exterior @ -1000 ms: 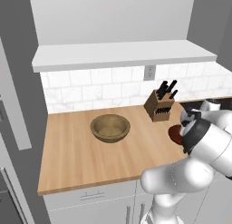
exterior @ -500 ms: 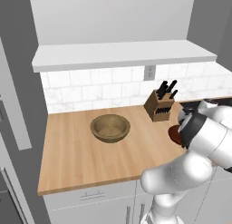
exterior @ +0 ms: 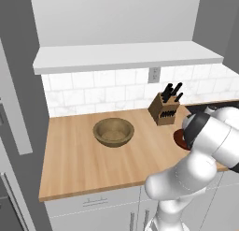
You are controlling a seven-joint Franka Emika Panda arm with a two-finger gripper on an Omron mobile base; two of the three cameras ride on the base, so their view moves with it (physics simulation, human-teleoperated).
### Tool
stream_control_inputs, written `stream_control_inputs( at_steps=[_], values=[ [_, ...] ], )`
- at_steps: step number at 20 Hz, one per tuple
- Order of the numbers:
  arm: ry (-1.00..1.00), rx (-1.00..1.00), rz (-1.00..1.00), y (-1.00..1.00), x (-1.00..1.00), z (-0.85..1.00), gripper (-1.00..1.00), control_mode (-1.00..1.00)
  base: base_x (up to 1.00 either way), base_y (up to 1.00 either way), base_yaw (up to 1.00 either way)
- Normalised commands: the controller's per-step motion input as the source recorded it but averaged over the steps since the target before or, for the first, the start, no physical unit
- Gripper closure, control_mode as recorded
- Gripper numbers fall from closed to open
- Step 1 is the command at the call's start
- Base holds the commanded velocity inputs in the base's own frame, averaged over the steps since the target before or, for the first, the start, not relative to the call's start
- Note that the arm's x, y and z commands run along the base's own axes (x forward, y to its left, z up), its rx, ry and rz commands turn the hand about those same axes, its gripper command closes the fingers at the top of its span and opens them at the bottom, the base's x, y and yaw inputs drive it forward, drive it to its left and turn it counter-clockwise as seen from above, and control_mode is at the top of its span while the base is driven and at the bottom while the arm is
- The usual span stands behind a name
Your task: Pick up the bowls on the counter and stack them on top of one another in the open cabinet. Place the smaller bowl on top of the larger bowl.
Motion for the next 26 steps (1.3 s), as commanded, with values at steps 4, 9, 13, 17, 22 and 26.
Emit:
stream_control_inputs(
  at_steps=[4,9,13,17,22,26],
  values=[
    [0.00,0.00,0.00,0.00,0.00,0.00,1.00,-1.00,0.00,0.00,0.00],
    [0.00,0.00,0.00,0.00,0.00,0.00,1.00,-1.00,0.00,0.00,0.00],
    [-0.08,0.00,0.03,0.07,-0.37,0.13,1.00,-1.00,0.00,0.00,0.00],
    [-0.23,0.00,0.10,0.23,-0.75,0.36,1.00,-1.00,0.00,0.00,0.00],
    [-0.21,0.00,0.13,0.46,-0.51,0.43,1.00,-1.00,0.00,0.00,0.00],
    [-0.15,0.00,0.11,0.78,-0.24,0.49,1.00,-1.00,0.00,0.00,0.00]
  ],
)
